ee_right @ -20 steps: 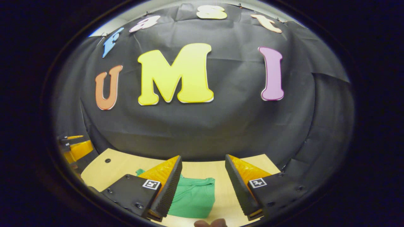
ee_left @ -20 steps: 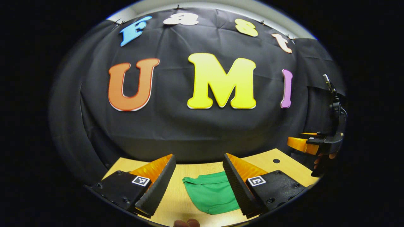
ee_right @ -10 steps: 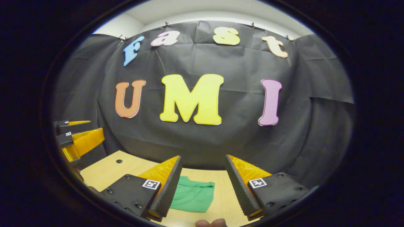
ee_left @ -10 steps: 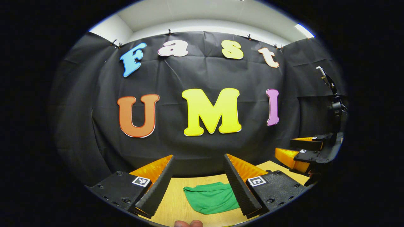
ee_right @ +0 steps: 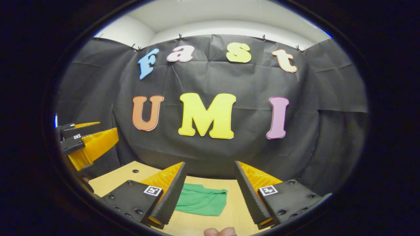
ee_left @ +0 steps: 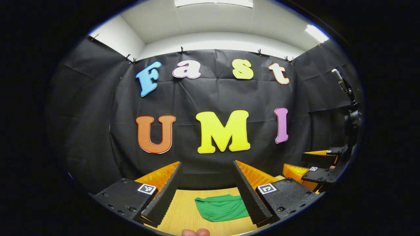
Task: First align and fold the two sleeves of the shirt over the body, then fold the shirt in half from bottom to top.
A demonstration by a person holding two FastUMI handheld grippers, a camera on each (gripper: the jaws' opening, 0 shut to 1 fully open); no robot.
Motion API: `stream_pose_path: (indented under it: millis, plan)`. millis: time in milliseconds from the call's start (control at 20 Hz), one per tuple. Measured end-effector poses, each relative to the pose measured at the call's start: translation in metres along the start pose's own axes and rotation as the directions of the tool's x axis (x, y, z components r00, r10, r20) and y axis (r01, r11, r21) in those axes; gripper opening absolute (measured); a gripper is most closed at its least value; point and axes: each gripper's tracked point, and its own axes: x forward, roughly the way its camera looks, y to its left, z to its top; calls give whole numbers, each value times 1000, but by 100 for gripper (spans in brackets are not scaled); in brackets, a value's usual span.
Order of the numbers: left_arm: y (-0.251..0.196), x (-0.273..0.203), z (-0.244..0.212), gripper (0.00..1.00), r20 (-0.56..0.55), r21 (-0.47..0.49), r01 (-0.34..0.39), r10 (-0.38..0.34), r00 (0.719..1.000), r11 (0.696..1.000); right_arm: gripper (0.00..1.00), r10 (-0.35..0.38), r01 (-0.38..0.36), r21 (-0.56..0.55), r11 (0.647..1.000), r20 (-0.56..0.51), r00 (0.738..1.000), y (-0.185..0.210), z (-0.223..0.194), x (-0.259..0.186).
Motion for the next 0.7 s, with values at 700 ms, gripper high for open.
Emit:
stream_pose_path:
  millis: [700]
  plan:
    - [-4, -85, -24, 96, -12, -62, -31, 31, 999, 998, 91, -39, 37, 51, 998, 32, 999, 4, -22, -95]
